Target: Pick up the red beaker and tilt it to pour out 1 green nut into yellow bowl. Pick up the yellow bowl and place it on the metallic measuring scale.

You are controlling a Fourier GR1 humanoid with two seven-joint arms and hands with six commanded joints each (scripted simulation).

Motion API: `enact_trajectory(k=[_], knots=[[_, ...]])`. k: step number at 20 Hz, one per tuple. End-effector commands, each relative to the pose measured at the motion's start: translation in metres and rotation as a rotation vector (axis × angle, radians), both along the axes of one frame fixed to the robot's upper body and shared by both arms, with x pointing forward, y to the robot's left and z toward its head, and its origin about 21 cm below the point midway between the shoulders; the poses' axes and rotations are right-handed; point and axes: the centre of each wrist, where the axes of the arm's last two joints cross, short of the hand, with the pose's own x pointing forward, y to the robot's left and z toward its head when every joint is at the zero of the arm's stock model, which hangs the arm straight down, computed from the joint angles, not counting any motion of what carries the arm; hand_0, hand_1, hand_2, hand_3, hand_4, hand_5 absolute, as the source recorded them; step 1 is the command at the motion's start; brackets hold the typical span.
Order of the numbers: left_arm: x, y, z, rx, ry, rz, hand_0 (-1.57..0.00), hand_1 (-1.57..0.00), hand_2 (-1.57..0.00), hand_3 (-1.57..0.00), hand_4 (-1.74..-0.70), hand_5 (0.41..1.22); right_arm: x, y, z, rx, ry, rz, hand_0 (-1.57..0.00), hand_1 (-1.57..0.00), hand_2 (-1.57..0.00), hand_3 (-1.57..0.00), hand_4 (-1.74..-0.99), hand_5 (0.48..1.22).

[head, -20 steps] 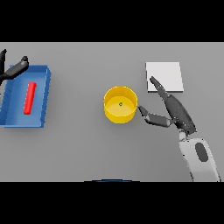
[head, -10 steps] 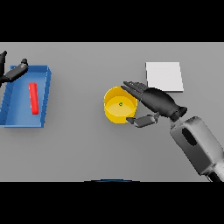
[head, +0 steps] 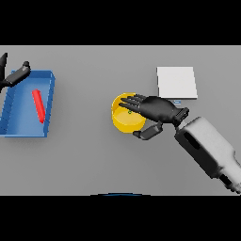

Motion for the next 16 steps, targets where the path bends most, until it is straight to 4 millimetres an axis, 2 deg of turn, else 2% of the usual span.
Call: enact_trajectory(k=[1,4,8,9,16], knots=[[-0.001,0.001,0.001,-0.007,0.0,-0.002,0.0,0.0,0.0,0.0,-0.79,0.728,0.0,0.003,-0.005,-0.01,0.008,0.015,0.0,0.0,0.0,0.0,-1.224,0.653],[0.001,-0.002,-0.001,-0.013,0.001,-0.005,0.0,0.0,0.0,0.0,-0.8,0.727,0.007,0.009,-0.005,-0.056,0.016,0.024,0.0,0.0,0.0,0.0,-1.242,0.664],[0.0,0.003,-0.001,-0.009,-0.002,-0.002,0.0,0.0,0.0,0.0,-0.8,0.723,0.009,0.012,-0.02,-0.106,0.051,0.038,0.0,0.0,0.0,0.0,-1.265,0.68],[0.001,0.001,-0.001,-0.015,-0.002,0.001,0.0,0.0,0.0,0.0,-0.8,0.723,0.011,0.016,-0.018,-0.119,0.048,0.036,0.0,0.0,0.0,0.0,-1.273,0.687],[0.0,-0.003,-0.001,-0.01,-0.009,-0.008,0.0,0.0,0.0,0.0,-0.79,0.728,0.016,0.015,-0.032,-0.13,0.08,0.074,0.0,0.0,-0.01,-0.03,-1.286,0.712]])
